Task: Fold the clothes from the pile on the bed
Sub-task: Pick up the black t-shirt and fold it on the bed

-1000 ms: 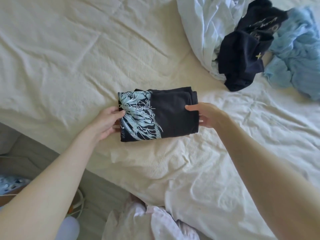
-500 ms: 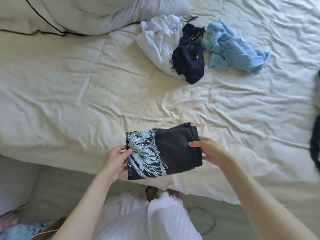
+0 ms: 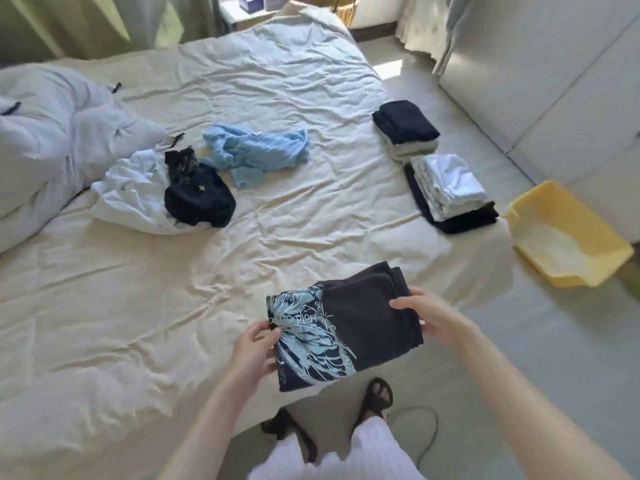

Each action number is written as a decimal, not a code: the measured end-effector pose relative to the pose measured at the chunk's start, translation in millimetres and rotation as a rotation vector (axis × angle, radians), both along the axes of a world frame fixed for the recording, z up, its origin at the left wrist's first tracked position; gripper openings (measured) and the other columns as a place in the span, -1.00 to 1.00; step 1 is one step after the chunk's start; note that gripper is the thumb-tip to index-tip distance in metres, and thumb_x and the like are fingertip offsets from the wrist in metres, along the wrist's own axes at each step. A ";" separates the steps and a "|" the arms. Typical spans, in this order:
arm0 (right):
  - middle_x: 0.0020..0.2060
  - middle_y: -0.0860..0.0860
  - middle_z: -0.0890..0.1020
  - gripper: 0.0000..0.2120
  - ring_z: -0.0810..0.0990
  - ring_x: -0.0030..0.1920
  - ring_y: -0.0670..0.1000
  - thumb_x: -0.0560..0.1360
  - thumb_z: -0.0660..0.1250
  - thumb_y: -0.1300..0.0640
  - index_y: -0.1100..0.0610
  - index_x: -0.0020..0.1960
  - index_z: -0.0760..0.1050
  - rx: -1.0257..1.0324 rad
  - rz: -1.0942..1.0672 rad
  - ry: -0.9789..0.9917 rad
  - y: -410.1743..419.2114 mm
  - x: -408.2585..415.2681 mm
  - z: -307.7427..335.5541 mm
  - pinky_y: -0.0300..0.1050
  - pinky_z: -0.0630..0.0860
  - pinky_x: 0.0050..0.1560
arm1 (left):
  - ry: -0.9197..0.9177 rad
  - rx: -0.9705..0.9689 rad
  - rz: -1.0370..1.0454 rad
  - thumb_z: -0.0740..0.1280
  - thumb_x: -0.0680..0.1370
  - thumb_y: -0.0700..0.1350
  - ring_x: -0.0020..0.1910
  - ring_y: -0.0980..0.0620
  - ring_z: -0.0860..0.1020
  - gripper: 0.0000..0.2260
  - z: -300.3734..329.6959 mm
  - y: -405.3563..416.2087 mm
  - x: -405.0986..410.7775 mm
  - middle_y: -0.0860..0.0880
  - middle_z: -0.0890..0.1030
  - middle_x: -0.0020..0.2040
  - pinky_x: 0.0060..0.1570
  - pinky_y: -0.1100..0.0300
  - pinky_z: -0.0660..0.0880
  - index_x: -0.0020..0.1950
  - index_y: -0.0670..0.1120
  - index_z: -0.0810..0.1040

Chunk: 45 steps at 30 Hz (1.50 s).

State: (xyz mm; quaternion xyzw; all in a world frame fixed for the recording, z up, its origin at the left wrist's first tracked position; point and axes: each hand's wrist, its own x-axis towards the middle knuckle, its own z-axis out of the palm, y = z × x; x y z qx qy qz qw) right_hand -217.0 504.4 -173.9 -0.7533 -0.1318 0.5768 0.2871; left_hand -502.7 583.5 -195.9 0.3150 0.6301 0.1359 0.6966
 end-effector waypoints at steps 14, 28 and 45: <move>-0.06 -0.02 0.68 -0.79 0.61 -0.08 -0.03 0.46 0.34 0.25 0.02 0.04 0.59 0.025 -0.137 -0.067 -104.5 235.5 25.2 -0.18 0.45 -0.27 | -0.082 -0.059 -0.093 0.28 0.57 -0.23 -0.27 -0.04 0.63 -0.88 13.4 -88.8 251.6 -0.19 0.63 -0.07 -0.42 0.18 0.54 0.09 -0.20 0.48; 0.05 0.03 0.63 -0.77 0.56 0.07 0.05 0.51 0.31 0.21 0.10 0.16 0.52 0.032 -0.169 -0.022 -39.5 381.7 13.6 0.00 0.48 0.00 | -0.011 0.076 -0.091 0.27 0.58 -0.20 -0.17 -0.06 0.61 -0.93 7.0 -1.9 411.5 -0.16 0.62 -0.06 -0.15 0.02 0.58 0.05 -0.14 0.50; -0.02 0.16 0.57 -0.84 0.58 0.00 0.19 0.46 0.29 0.36 0.21 0.01 0.51 0.025 -0.895 0.733 118.3 434.8 -42.0 0.17 0.57 -0.14 | 0.486 0.897 -0.839 0.19 0.59 -0.16 0.13 -0.19 0.52 -0.74 6.4 273.5 650.4 -0.19 0.56 0.17 0.12 0.01 0.46 0.24 -0.10 0.54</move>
